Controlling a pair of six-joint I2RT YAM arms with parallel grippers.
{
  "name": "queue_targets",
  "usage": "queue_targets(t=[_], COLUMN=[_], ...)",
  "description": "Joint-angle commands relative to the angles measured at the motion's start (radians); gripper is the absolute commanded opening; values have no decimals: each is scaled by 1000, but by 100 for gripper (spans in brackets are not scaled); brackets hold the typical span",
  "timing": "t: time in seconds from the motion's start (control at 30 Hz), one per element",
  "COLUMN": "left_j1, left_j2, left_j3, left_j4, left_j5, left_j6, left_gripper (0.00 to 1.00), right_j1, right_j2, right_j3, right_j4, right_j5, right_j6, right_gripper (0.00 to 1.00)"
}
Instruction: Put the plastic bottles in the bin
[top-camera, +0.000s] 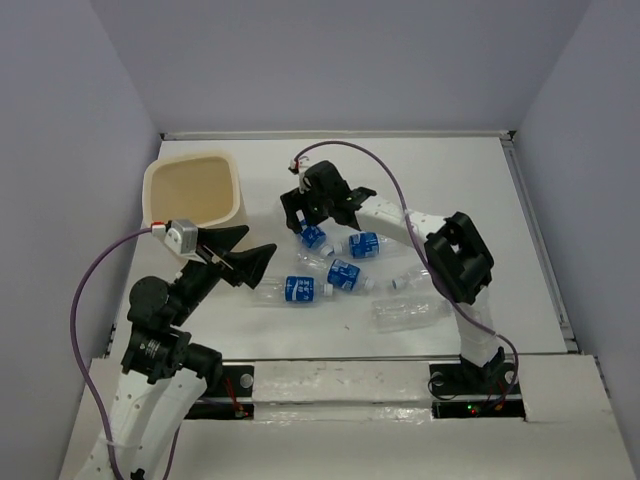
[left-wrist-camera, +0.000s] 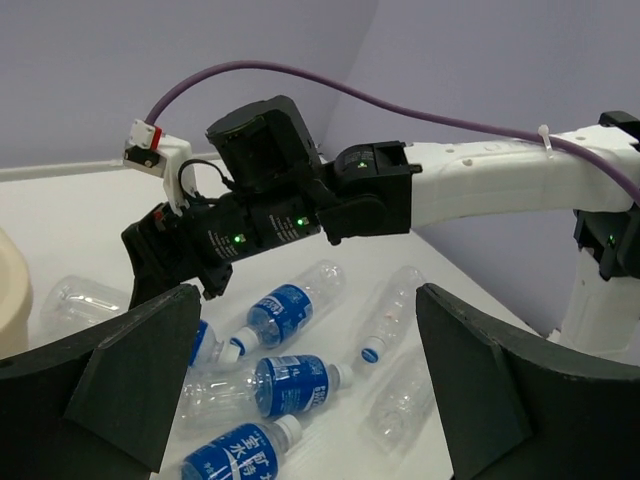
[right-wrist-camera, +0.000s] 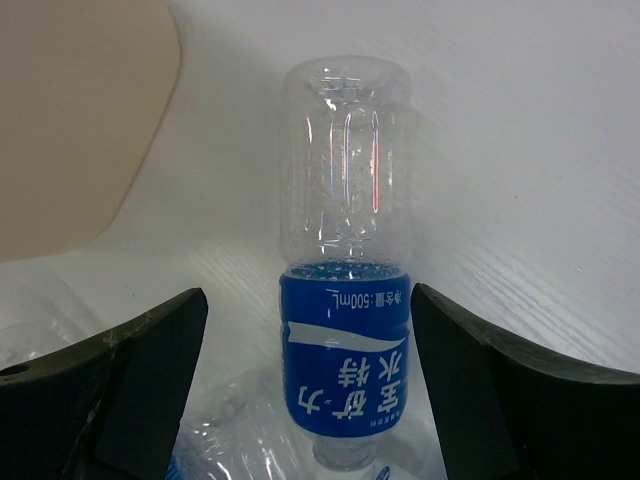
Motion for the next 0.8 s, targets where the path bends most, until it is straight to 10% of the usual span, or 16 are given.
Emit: queue_targets(t=[0.0, 0.3, 0.77], left_j1=[-6, -11, -9], left_j2=[-21, -13, 0], left_j3=[45, 45, 44], left_j4=[-10, -10, -7], left_j5=[-86, -87, -97], left_j6=[18, 18, 15], left_gripper=[99, 99, 99], right_j1=[5, 5, 5], right_j2=[47, 177, 76], right_j3=[95, 213, 204], right_j4=[-65, -96, 70], right_j5=[55, 76, 134], right_j6=[-50, -71, -58], right_gripper=[87, 80, 31])
